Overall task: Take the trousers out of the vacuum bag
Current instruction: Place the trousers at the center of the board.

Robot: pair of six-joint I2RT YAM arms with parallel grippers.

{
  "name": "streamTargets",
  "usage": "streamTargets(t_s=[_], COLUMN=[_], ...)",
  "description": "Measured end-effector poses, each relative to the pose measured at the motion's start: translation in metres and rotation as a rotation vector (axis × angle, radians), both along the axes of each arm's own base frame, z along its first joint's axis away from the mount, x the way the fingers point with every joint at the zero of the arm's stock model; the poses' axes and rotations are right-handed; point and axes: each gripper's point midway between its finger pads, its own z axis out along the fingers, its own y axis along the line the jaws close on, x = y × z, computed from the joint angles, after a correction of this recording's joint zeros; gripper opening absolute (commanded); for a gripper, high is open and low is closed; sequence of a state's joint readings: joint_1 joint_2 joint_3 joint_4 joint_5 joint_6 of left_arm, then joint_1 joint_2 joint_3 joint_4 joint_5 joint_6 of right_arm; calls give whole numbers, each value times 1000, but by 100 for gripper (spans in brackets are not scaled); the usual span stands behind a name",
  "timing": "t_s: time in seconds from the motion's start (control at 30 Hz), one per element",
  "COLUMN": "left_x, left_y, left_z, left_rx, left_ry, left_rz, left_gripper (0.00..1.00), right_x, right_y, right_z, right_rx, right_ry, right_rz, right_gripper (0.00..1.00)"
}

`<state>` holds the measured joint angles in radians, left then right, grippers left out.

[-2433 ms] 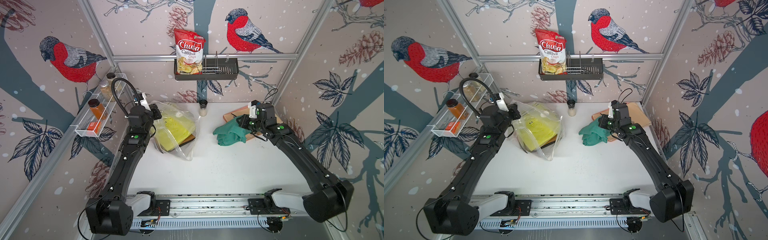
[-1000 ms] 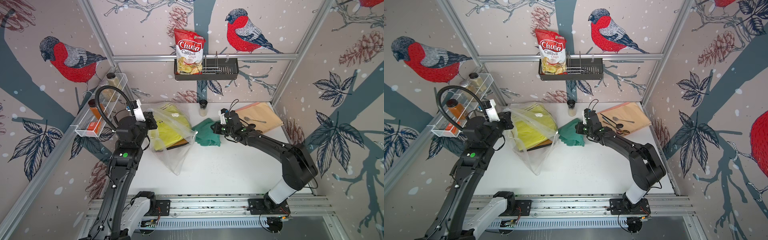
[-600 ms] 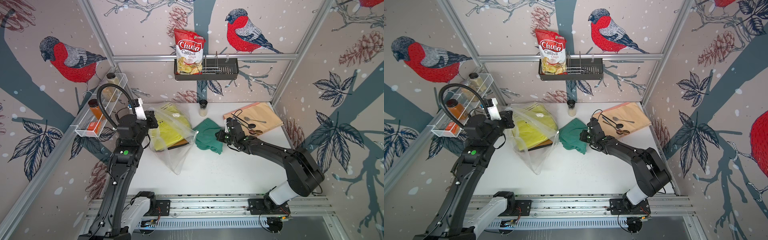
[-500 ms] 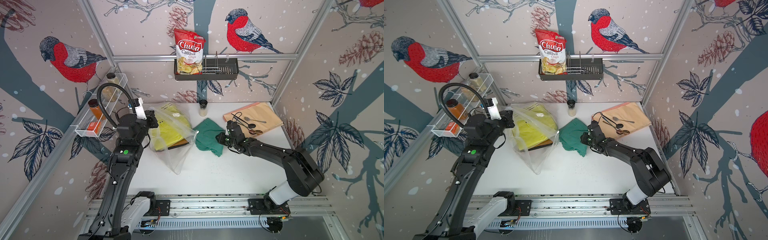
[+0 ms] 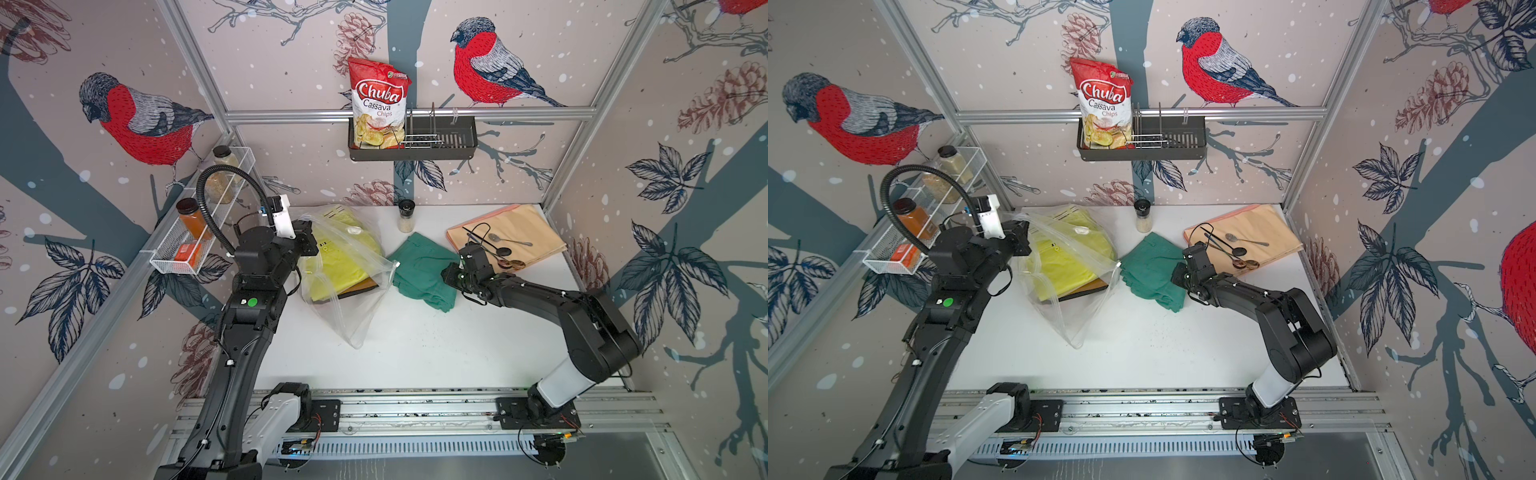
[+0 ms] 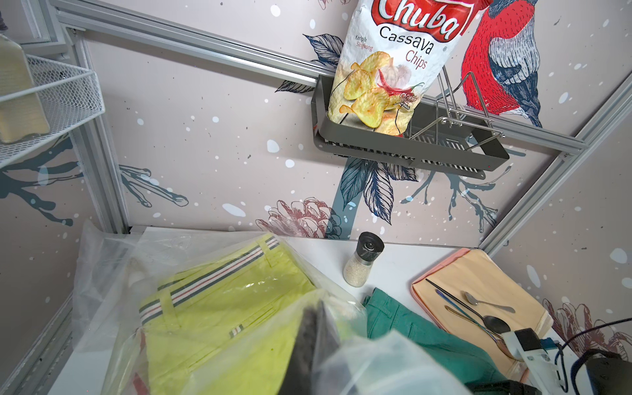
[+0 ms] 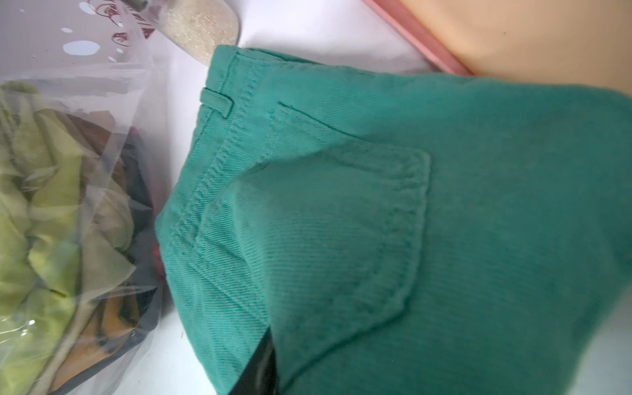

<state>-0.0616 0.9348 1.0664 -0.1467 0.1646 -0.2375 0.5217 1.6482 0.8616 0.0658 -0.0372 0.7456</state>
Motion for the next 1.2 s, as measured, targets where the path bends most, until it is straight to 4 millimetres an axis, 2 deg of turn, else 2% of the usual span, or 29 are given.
streamTargets(t_s=[0.13,0.23,0.33,0.43,0.6,0.73,0.87,1.0,1.2], left_x=[-1,-1,-2,-3,0,2,4,4,2], left_y=[-3,-8,-15,-25,-38,-38,-35,-34,-26], left_z=[0,0,-1,-2,-6,-6,0,4,23], left_rx=[-1,8,29,53,79,82,85,88,114], left_ry=[-1,-2,-6,-8,-3,-3,-8,4,28], left_rz=[-19,-36,-57,-84,-113,-104,-81,-72,-29], left_gripper=[0,0,0,0,0,0,0,0,0], right_x=[-6,-11,-16,-20,-27,-29,-34,-36,-38], right_y=[-6,-9,-8,-8,-9,-6,-7,-1,11], right_z=[-16,-16,1,27,65,74,63,28,-20], right_rx=[-52,-112,-176,-217,-228,-232,-245,-261,-257], right_ry=[37,36,3,-47,-107,-123,-105,-44,29], right_rz=[2,9,19,25,18,24,34,65,109], right_gripper=[51,58,61,62,60,52,37,24,21])
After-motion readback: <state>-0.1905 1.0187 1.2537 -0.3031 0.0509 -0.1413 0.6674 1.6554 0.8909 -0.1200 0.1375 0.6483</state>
